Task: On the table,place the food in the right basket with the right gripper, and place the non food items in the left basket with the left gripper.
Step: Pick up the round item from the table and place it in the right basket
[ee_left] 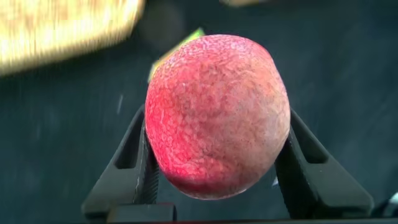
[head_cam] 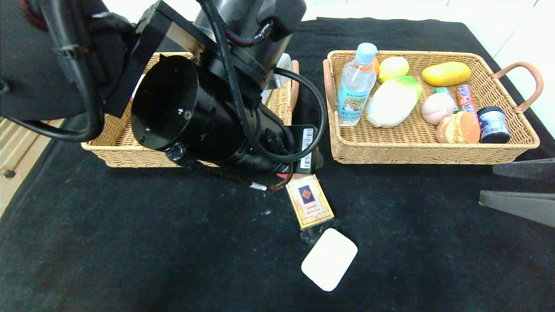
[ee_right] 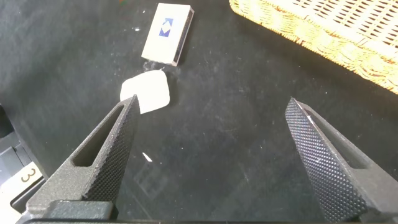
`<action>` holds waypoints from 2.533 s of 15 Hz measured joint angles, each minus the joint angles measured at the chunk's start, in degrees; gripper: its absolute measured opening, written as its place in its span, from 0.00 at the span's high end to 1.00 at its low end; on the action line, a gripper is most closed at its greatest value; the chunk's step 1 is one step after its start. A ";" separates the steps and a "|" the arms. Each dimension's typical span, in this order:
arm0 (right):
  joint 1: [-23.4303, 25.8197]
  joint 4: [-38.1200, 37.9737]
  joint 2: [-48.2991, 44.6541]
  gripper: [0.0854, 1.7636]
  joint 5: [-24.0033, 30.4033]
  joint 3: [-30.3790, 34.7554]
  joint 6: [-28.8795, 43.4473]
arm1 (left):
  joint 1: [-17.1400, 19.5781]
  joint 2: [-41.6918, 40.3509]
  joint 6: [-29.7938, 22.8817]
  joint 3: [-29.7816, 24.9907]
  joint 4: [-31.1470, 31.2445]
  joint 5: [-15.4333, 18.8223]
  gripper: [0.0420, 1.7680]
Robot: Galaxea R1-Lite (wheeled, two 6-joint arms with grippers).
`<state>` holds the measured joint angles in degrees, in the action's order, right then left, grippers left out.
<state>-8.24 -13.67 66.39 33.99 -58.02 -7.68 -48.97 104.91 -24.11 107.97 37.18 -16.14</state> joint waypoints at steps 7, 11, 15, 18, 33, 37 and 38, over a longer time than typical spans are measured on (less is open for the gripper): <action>0.00 0.02 0.00 0.03 -0.17 -0.17 0.16 | 0.40 4.05 8.19 0.46 -21.61 4.18 0.40; 0.00 0.05 0.00 0.03 -0.20 -0.33 0.18 | 2.78 6.39 11.25 0.40 -29.88 10.89 0.40; 0.00 0.05 0.11 0.03 -0.22 -0.35 0.09 | 3.17 8.46 11.93 0.43 -33.09 13.25 0.40; 0.00 0.16 0.12 0.03 -0.23 -0.28 0.05 | 3.13 10.02 12.18 0.44 -35.15 13.34 0.40; 1.16 1.54 0.21 0.03 0.49 0.27 0.02 | 1.95 16.03 15.77 3.72 -42.19 12.84 0.40; 1.24 3.58 0.30 0.03 0.51 0.83 0.07 | 2.04 16.48 16.02 3.74 -42.33 12.76 0.40; 1.27 4.07 0.34 0.03 0.55 1.07 0.09 | 2.04 16.59 16.13 3.88 -42.33 12.70 0.37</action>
<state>-6.97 -9.59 66.73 34.54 -56.94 -7.59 -46.93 121.50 -7.98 111.85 -5.14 -3.44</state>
